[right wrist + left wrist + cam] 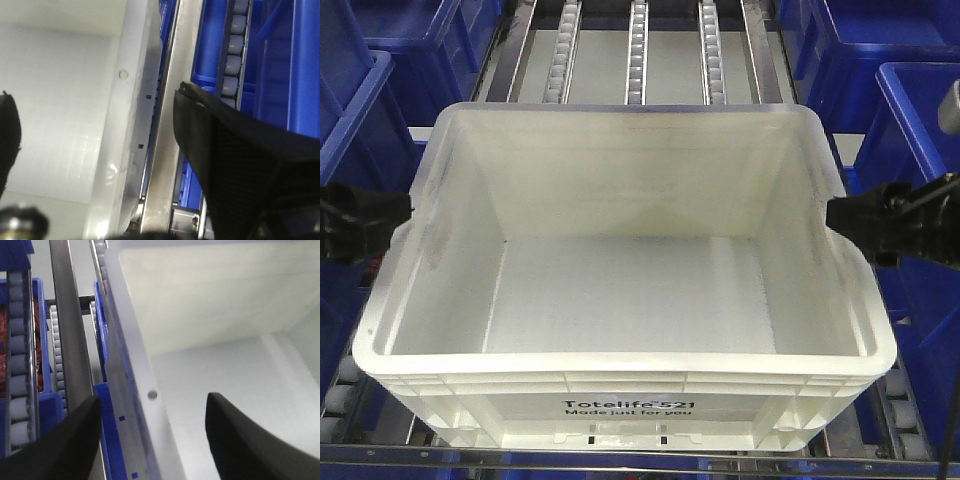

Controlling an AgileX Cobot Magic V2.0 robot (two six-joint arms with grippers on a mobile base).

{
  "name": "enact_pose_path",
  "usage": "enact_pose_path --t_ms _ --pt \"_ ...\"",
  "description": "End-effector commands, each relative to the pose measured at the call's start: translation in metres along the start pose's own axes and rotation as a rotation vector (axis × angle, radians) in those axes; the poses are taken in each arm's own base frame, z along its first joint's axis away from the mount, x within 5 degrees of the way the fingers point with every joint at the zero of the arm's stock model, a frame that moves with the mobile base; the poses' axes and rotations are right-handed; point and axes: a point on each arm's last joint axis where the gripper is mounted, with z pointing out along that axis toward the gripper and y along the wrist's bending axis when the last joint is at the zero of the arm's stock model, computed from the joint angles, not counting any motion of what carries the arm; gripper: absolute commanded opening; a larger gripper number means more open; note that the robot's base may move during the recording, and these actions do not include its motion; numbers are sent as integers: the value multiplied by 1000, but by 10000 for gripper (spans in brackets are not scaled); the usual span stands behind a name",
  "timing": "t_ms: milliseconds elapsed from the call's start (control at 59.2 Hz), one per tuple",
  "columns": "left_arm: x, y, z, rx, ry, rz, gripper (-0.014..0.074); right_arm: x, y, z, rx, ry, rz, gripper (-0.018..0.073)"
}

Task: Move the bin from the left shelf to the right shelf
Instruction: 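Lower both grippers onto the tote's side rims and close them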

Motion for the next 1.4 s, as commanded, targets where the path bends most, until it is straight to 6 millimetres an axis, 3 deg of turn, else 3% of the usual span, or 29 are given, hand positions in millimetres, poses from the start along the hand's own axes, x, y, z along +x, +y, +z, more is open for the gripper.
enact_pose_path --t_ms 0,152,439,963,1385 --pt "-22 -5 -5 18 -79 -13 439 -20 3 -5 -9 -72 -2 569" --pt "-30 -4 4 18 -61 -22 439 -27 2 6 -2 -44 -6 569" --pt "-26 0 26 25 0 -58 439 -25 -2 28 16 16 -12 569" --pt "-30 1 33 22 -5 -67 439 -25 -4 41 24 33 -11 569" --pt "-26 2 53 50 121 -94 433 -25 -4 42 24 37 -10 569"
